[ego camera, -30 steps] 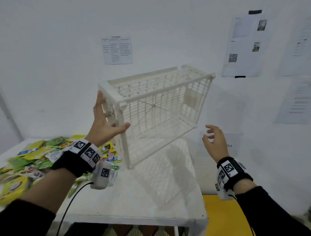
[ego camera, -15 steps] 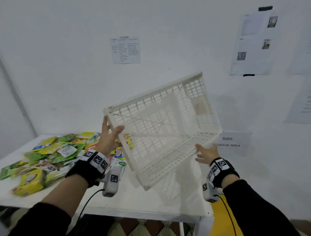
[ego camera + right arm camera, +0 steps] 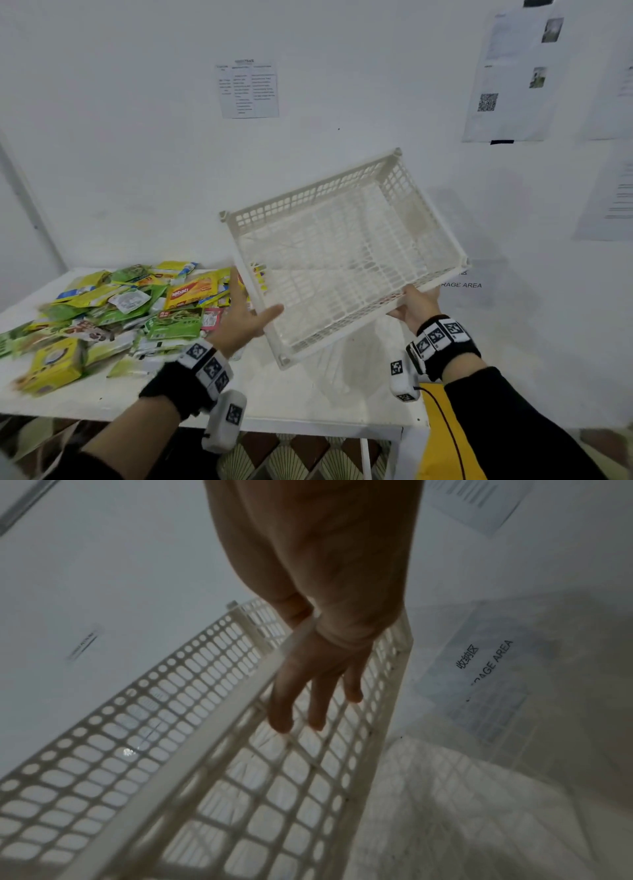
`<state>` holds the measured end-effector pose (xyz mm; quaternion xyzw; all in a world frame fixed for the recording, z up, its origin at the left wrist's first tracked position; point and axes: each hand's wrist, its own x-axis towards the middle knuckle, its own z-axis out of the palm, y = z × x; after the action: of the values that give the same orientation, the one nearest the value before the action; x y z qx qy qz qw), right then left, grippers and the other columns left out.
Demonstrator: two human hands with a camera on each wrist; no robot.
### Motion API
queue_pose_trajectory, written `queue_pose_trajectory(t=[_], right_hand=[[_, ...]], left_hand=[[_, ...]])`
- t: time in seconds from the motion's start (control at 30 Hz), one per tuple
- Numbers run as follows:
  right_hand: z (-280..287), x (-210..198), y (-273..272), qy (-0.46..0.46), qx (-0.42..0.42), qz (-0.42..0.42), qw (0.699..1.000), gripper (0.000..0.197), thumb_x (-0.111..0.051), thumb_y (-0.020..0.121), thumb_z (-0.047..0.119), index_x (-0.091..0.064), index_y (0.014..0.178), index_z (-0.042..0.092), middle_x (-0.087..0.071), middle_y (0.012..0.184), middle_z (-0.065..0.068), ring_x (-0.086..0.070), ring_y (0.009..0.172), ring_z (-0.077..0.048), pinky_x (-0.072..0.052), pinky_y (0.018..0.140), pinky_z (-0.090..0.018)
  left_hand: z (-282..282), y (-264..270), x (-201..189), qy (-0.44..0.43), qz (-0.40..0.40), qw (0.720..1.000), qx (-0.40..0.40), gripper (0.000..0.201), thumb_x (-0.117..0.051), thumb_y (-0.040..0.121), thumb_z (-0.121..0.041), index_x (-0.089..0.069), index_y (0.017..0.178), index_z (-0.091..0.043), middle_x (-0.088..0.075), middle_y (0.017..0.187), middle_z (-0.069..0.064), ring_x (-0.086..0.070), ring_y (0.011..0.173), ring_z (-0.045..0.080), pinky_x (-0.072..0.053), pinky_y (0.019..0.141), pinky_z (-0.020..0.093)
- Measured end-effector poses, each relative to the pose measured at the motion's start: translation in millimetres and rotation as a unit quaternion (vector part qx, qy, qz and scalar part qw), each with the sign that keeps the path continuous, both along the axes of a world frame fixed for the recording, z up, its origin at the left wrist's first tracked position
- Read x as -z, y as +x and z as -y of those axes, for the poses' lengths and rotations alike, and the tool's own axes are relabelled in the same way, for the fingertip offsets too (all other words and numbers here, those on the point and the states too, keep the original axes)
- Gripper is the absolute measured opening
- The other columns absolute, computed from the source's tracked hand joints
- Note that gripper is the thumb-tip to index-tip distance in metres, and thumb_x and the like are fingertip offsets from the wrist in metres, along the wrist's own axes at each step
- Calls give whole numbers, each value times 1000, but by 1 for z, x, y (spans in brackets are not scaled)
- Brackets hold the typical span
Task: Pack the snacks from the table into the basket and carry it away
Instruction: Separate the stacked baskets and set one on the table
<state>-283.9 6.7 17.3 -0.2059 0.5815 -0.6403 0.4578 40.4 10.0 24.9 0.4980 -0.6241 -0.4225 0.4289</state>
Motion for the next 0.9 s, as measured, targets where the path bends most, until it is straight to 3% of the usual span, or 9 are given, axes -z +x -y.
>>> queue_pose_trajectory(t=[0.07, 0.13, 0.17, 0.23, 0.33, 0.47, 0.7, 0.83, 0.9], right_hand=[[-7, -2, 4, -9, 5, -27, 1000, 81, -44, 96, 4, 10, 148, 33, -55, 90, -12, -64, 59, -23, -59, 50, -35], [-14, -3, 10, -28, 1, -61, 998, 95, -47, 96, 6, 28, 142, 42, -59, 95, -10, -68, 69, -29, -61, 57, -38], [-17, -4, 14, -40, 2, -71, 997, 99, -49, 96, 8, 32, 139, 46, -59, 95, -9, -70, 74, -32, -61, 60, -40], [-19, -4, 18, -60, 11, -84, 995, 103, -53, 96, 12, 35, 136, 49, -56, 95, -5, -70, 81, -33, -60, 66, -43], [-17, -4, 22, -71, 16, -93, 993, 106, -58, 95, 19, 36, 135, 48, -49, 112, -9, -70, 85, -33, -60, 73, -47], [-5, 3, 31, -66, 23, -120, 990, 109, -59, 94, 23, 40, 134, 42, -53, 116, -12, -71, 77, -26, -59, 71, -41], [18, 18, 53, -14, 54, -102, 993, 112, -60, 94, 21, 43, 136, 32, -48, 135, -23, -70, 79, -32, -58, 75, -41], [30, 30, 63, 31, 82, -128, 988, 116, -63, 92, 26, 45, 133, 31, -49, 136, -24, -70, 77, -33, -59, 74, -43], [32, 37, 72, 65, 90, -152, 982, 118, -65, 90, 31, 44, 134, 27, -52, 133, -24, -70, 75, -32, -59, 71, -42]], left_hand=[[-3, -4, 18, -17, -22, 1000, 6, 112, -67, 85, -12, 22, 134, -60, -28, 146, -12, -62, 94, 11, -58, 67, 48], [0, -6, 21, -20, -25, 999, -5, 107, -59, 82, -11, 21, 137, -56, -22, 153, -8, -59, 92, 16, -57, 67, 55], [4, -6, 20, -16, -28, 999, -15, 106, -58, 84, -9, 21, 141, -51, -22, 155, -5, -59, 92, 19, -58, 64, 53], [16, -3, 15, 12, -49, 998, -23, 102, -56, 89, 0, 18, 146, -41, -31, 150, -1, -59, 97, 26, -58, 58, 45], [33, 2, 7, 56, -53, 997, -5, 96, -52, 92, 5, 12, 149, -39, -42, 143, 5, -58, 111, 34, -57, 67, 49], [67, 13, 1, 103, -55, 993, 22, 95, -55, 92, 1, 8, 150, -40, -46, 143, 12, -59, 111, 34, -59, 55, 37], [135, 23, 15, 154, -8, 987, 51, 88, -53, 93, 0, 3, 152, -33, -57, 133, 13, -62, 102, 30, -55, 74, 56], [169, 32, 21, 194, 10, 977, 91, 85, -52, 93, 1, 0, 153, -29, -60, 126, 16, -64, 91, 29, -58, 59, 45], [181, 37, 24, 202, 21, 973, 112, 82, -52, 94, 1, -4, 152, -29, -62, 124, 16, -64, 94, 30, -59, 56, 44]])
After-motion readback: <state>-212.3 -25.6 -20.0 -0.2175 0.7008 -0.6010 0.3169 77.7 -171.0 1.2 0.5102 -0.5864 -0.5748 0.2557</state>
